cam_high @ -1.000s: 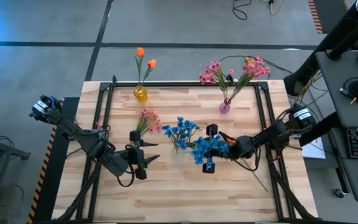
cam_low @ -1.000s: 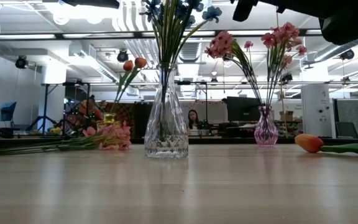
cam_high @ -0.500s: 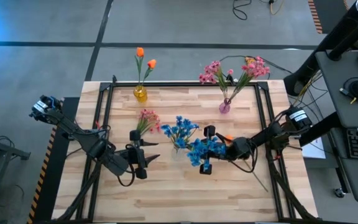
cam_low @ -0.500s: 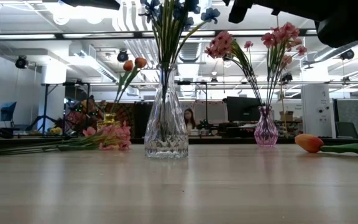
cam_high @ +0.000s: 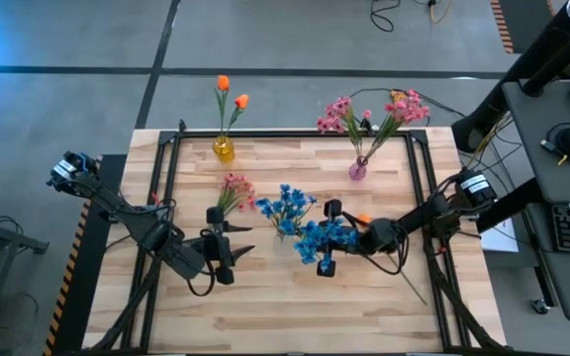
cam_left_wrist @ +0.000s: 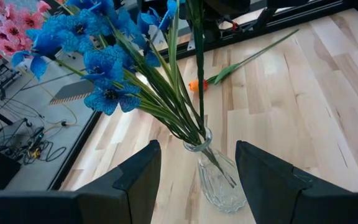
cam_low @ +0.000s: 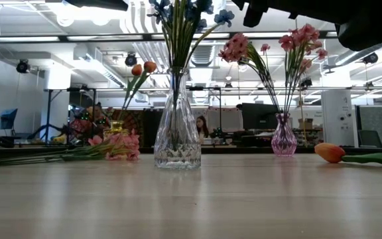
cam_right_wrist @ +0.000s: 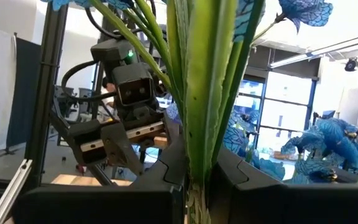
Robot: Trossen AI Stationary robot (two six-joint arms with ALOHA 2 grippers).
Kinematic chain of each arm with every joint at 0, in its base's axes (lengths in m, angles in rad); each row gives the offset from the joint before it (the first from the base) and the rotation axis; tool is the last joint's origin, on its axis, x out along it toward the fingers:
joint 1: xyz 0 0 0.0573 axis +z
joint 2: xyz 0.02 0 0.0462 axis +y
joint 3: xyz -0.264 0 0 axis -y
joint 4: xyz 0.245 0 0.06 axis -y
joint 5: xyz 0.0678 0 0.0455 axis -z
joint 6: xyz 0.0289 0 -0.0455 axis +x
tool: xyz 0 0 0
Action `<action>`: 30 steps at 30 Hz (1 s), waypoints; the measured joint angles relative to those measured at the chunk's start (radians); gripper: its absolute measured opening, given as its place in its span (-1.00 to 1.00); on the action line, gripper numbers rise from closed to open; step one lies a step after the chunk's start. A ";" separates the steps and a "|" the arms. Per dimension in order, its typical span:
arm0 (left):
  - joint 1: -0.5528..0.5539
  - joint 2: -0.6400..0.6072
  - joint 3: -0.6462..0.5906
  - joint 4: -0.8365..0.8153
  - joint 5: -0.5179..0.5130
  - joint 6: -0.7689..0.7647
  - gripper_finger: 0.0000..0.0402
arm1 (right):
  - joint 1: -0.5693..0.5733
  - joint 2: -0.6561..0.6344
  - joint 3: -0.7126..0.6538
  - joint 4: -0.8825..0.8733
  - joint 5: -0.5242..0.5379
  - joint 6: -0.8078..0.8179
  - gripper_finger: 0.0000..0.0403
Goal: Sort flowers into vase by color
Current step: Put the blue flowers into the transparent vase
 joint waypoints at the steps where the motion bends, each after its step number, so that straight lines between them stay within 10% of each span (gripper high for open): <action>1: 0.000 0.000 0.000 0.000 0.000 0.000 -0.05 | 0.000 0.000 0.000 -0.006 0.000 0.000 -0.87; 30: 0.001 0.000 0.000 0.000 0.000 0.000 -0.05 | 0.000 0.000 0.008 -0.063 0.056 0.046 -0.71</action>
